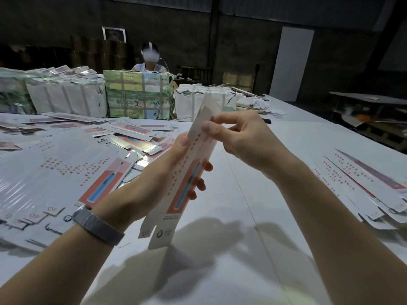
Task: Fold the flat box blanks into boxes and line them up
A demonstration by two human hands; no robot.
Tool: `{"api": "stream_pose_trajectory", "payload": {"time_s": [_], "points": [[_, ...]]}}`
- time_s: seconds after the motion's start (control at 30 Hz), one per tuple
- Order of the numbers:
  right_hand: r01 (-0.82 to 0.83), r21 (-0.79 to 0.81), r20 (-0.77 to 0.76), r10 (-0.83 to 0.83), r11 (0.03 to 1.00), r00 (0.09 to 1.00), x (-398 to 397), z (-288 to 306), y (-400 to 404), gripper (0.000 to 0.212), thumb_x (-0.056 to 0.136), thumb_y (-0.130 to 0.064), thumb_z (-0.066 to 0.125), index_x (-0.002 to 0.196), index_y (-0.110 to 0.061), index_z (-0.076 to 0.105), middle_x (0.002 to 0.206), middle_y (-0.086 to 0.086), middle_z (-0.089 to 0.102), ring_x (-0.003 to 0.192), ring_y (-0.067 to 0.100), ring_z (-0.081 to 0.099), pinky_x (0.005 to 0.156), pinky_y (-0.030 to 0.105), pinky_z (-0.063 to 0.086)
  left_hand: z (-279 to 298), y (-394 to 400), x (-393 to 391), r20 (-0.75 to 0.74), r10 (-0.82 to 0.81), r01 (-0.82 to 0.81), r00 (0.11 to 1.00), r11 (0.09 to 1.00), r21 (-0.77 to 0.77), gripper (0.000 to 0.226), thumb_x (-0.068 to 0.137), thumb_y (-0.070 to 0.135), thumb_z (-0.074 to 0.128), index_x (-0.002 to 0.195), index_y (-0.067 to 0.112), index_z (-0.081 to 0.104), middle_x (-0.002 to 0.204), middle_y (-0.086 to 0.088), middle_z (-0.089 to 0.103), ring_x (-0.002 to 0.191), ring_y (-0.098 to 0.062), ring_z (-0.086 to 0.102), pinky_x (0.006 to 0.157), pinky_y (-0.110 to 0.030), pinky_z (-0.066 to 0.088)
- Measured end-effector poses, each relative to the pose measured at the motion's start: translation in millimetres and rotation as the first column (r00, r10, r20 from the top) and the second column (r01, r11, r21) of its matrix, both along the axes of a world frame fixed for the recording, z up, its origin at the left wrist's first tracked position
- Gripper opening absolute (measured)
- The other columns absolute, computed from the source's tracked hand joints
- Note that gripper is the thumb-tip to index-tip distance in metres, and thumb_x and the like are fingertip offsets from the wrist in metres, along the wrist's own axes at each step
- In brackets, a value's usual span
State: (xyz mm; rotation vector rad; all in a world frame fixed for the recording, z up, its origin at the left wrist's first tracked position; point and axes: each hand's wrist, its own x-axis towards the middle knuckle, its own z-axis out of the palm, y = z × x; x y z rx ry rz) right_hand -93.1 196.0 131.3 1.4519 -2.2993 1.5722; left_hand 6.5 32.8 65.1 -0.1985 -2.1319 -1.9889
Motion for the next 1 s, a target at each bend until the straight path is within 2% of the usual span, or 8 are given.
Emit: {"api": "stream_pose_trajectory", "payload": {"time_s": [0.17, 0.3, 0.43, 0.53, 0.67, 0.8, 0.9, 1.0], "points": [[0.077, -0.075, -0.039, -0.080, 0.994, 0.996, 6, -1, -5, 0.039, 0.097, -0.029, 0.063, 0.073, 0.001, 0.065, 0.051, -0.015, 0.048, 0.048, 0.003, 0.041, 0.053, 0.025, 0.035, 0, 6, -8, -0.019, 0.001, 0.000, 1.000, 1.000, 0.027, 0.052, 0.064, 0.091, 0.059, 0.092, 0.049, 0.071, 0.092, 0.000, 0.072, 0.073, -0.018, 0.068, 0.071, -0.048, 0.051], [0.120, -0.195, -0.060, -0.134, 0.973, 0.989, 14, 2, -12, 0.042, 0.089, -0.027, 0.062, 0.062, 0.002, 0.052, 0.047, -0.013, 0.042, 0.047, 0.006, 0.042, 0.047, 0.031, 0.034, -2, 10, -9, -0.048, -0.010, 0.014, 0.999, 0.997, 0.074, 0.037, 0.078, 0.072, 0.059, 0.108, 0.053, 0.050, 0.086, -0.005, 0.067, 0.064, -0.024, 0.062, 0.063, -0.042, 0.052], [0.181, -0.296, -0.131, -0.227, 0.938, 0.965, 25, -2, -17, 0.038, 0.088, -0.019, 0.063, 0.059, 0.002, 0.049, 0.051, -0.003, 0.044, 0.051, 0.017, 0.046, 0.049, 0.042, 0.046, -7, 16, -5, -0.134, 0.135, -0.157, 0.982, 0.972, -0.172, 0.078, 0.062, 0.050, 0.083, 0.121, 0.056, 0.032, 0.090, 0.013, 0.067, 0.080, -0.013, 0.072, 0.064, -0.023, 0.058], [0.259, -0.347, -0.207, -0.343, 0.902, 0.916, 32, -7, -21, 0.042, 0.087, -0.011, 0.066, 0.053, -0.011, 0.041, 0.049, -0.005, 0.036, 0.049, 0.008, 0.031, 0.046, 0.031, 0.033, -7, 18, -2, -0.299, 0.206, -0.294, 0.932, 0.911, -0.289, 0.092, 0.067, 0.034, 0.084, 0.133, 0.056, 0.023, 0.099, 0.009, 0.067, 0.090, -0.015, 0.073, 0.072, -0.034, 0.063], [0.278, -0.361, -0.306, -0.395, 0.890, 0.866, 38, -7, -24, 0.045, 0.086, -0.019, 0.068, 0.054, -0.025, 0.038, 0.046, -0.011, 0.034, 0.047, 0.009, 0.036, 0.046, 0.021, 0.030, -6, 26, 0, -0.515, 0.240, -0.454, 0.823, 0.822, -0.343, 0.087, 0.089, 0.026, 0.066, 0.149, 0.044, 0.006, 0.113, 0.007, 0.065, 0.089, -0.015, 0.072, 0.072, -0.047, 0.062], [0.219, -0.417, -0.273, -0.352, 0.882, 0.895, 39, -10, -23, 0.013, 0.090, -0.030, 0.070, 0.094, -0.018, 0.066, 0.057, -0.010, 0.045, 0.053, 0.006, 0.046, 0.052, 0.019, 0.038, 0, 25, 2, -0.503, 0.222, -0.319, 0.835, 0.941, -0.113, 0.077, 0.097, 0.023, 0.055, 0.151, 0.044, 0.005, 0.129, 0.023, 0.059, 0.106, -0.019, 0.071, 0.076, -0.032, 0.062], [0.265, -0.378, -0.209, -0.361, 0.887, 0.909, 32, -16, -26, 0.031, 0.093, -0.035, 0.066, 0.120, -0.020, 0.058, 0.072, -0.002, 0.048, 0.066, 0.011, 0.048, 0.060, 0.030, 0.048, 4, 25, 6, -0.437, 0.238, -0.234, 0.867, 0.970, 0.064, 0.064, 0.098, 0.028, 0.051, 0.146, 0.053, 0.016, 0.125, 0.015, 0.062, 0.095, -0.028, 0.073, 0.068, -0.031, 0.061], [0.228, -0.311, -0.072, -0.262, 0.923, 0.962, 33, -23, -30, 0.036, 0.094, -0.042, 0.055, 0.126, -0.024, 0.057, 0.083, 0.001, 0.059, 0.074, 0.016, 0.060, 0.066, 0.037, 0.056, 2, 27, 5, -0.390, 0.225, -0.193, 0.893, 0.974, 0.122, 0.056, 0.099, 0.029, 0.049, 0.143, 0.054, 0.023, 0.118, 0.012, 0.064, 0.087, -0.029, 0.074, 0.061, -0.034, 0.061]]}}
